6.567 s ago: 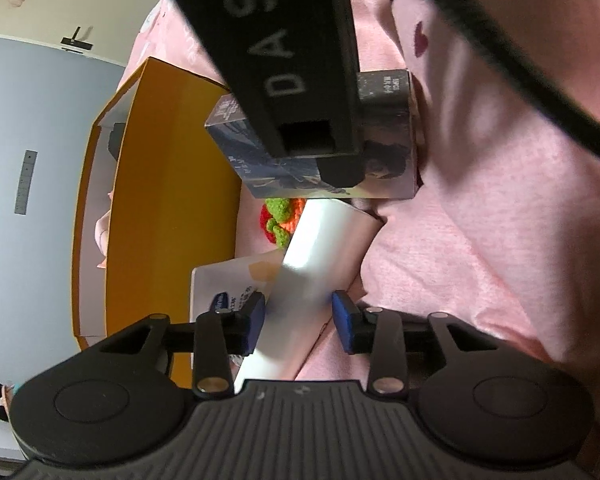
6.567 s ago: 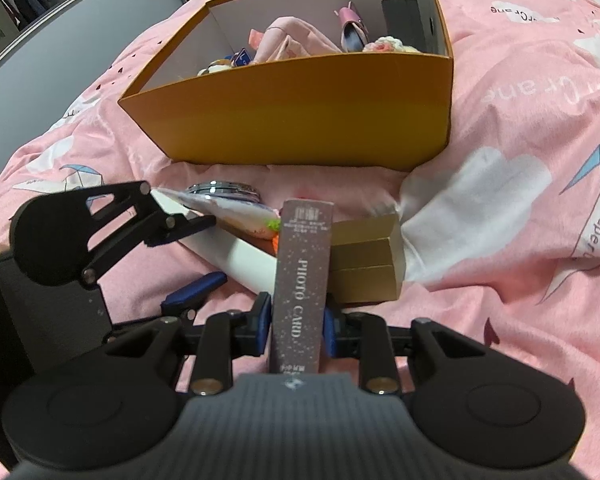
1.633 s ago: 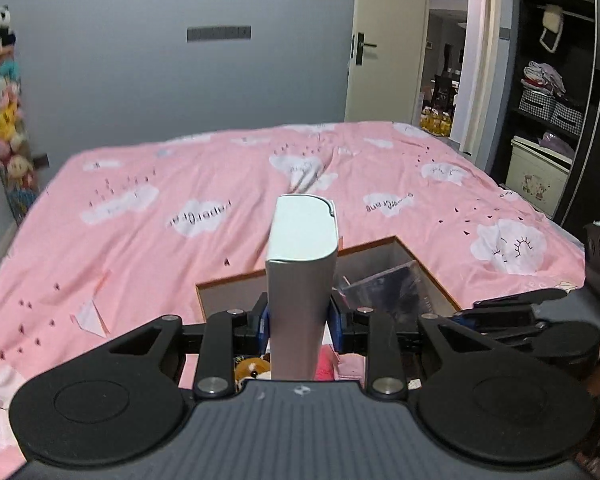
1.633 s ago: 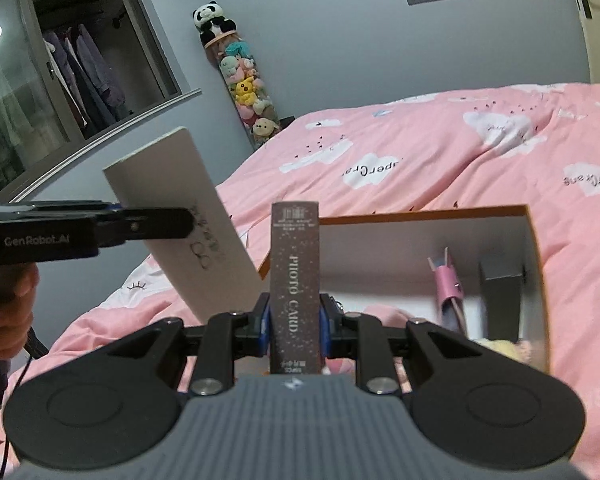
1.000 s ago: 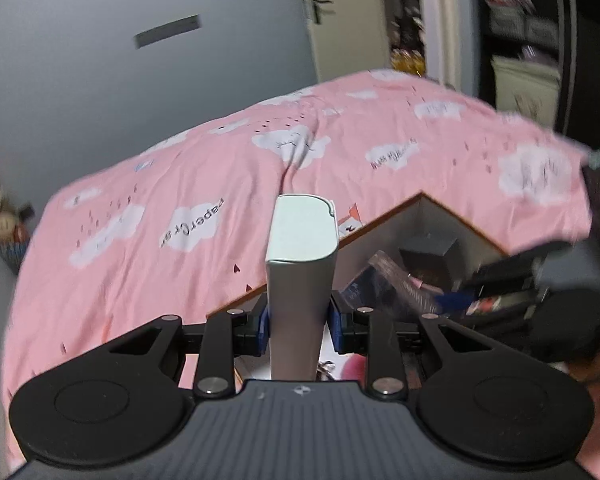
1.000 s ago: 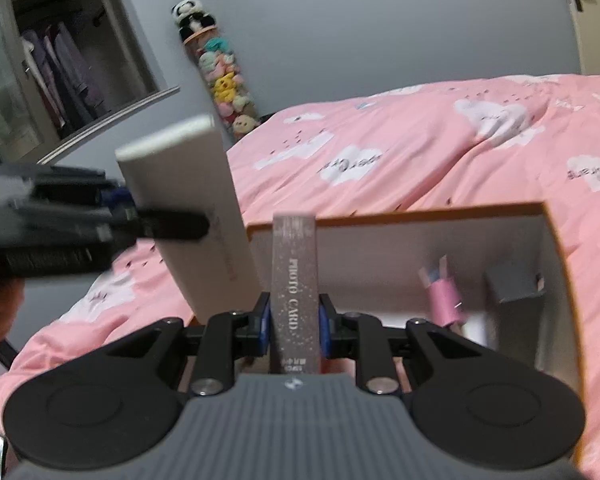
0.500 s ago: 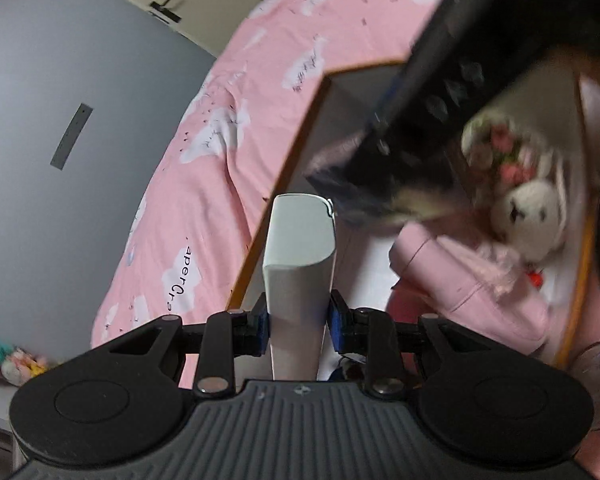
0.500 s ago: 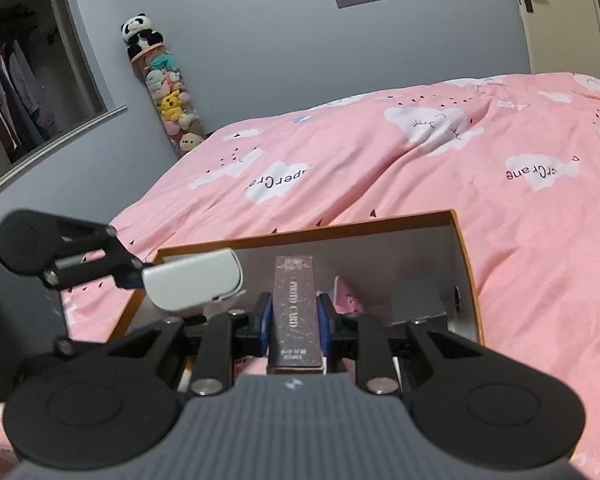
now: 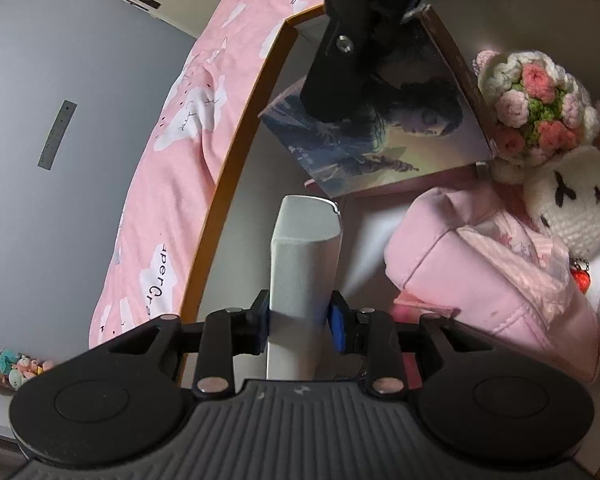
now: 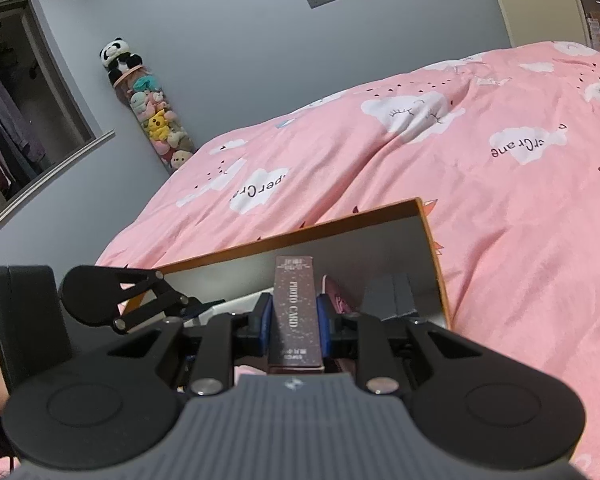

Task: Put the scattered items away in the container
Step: 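Lower the white tube and PHOTO CARD box into the box and open both grippers, then move both grippers back down to the items left on the bedspread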

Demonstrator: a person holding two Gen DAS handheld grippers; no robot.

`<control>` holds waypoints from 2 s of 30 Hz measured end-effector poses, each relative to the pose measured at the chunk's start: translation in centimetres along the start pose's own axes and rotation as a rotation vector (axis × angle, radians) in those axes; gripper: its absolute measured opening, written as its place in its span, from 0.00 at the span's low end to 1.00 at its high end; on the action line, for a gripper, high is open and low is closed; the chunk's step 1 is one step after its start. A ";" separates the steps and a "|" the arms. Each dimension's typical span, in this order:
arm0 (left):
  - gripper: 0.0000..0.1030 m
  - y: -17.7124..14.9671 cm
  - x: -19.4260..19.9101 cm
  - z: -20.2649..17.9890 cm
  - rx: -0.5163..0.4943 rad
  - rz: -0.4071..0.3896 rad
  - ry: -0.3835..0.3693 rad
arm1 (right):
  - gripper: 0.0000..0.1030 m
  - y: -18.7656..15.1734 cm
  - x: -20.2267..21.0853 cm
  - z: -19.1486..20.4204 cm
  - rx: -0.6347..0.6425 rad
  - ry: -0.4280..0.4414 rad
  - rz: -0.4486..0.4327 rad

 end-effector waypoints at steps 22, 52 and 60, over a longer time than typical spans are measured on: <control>0.62 -1.7 3.6 0.7 0.173 -0.057 -0.059 | 0.25 0.0 0.6 0.0 0.001 0.020 -0.021; 0.33 -8.5 14.9 0.8 0.811 0.123 -0.049 | 0.24 -2.3 -7.9 12.0 0.732 0.220 0.236; 0.33 -7.6 18.0 -1.6 0.840 0.086 -0.046 | 0.24 -5.3 -8.3 14.6 1.090 0.231 0.243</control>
Point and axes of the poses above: each gripper's, at about its wrist camera, not at the fingertips, and x roughly against the way its jaws point, z to its left, y to its top, the point moved 3 cm from there along -x, roughly the way its jaws point, and after that the axes turned 4 degrees about -x, right-handed, at the moved point
